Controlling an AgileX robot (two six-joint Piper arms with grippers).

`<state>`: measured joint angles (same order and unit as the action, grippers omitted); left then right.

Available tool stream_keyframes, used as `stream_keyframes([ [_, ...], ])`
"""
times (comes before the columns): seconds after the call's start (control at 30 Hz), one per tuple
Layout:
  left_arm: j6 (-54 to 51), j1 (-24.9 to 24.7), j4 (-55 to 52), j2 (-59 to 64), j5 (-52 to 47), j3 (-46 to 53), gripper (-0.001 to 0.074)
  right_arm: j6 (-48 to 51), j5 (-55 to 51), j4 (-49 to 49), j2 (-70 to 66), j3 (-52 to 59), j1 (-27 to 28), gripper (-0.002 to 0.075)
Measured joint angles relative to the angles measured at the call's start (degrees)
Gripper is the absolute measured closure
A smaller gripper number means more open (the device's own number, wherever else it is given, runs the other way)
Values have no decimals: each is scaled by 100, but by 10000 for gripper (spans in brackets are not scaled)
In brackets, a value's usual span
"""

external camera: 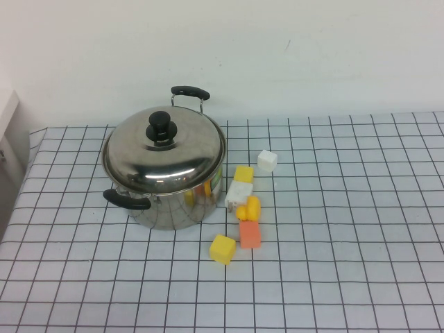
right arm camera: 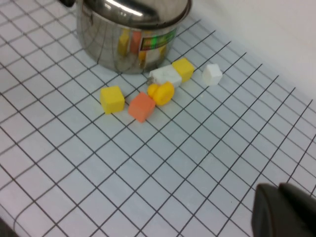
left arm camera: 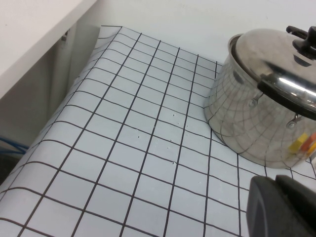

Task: Cover the pot

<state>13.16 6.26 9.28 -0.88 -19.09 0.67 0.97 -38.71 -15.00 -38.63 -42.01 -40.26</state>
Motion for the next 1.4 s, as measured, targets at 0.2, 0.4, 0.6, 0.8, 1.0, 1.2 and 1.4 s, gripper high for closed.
stream_keyframes([
  [0.2, 0, 0, 0, 0, 0, 0, 738, -97, -33, -77, 1349, 896, 0, 728],
  [0.4, 0, 0, 0, 0, 0, 0, 738, -136, 519, -447, 2281, 1768, 0, 728],
  [0.6, 0, 0, 0, 0, 0, 0, 738, -829, 920, -519, 2586, 2724, 204, 728],
  [0.8, 0, 0, 0, 0, 0, 0, 738, -1012, 1654, -519, 2622, 3396, 1630, 728],
  [1.0, 0, 0, 0, 0, 0, 0, 738, -1021, 2503, -519, 2744, 3776, 3470, 728],
  [1.2, 0, 0, 0, 0, 0, 0, 738, -189, 3143, 423, 3250, 4208, 4559, 728],
  [1.4, 22, 0, 0, 0, 0, 0, 738, 347, 3082, 947, 3810, 4354, 4805, 728],
])
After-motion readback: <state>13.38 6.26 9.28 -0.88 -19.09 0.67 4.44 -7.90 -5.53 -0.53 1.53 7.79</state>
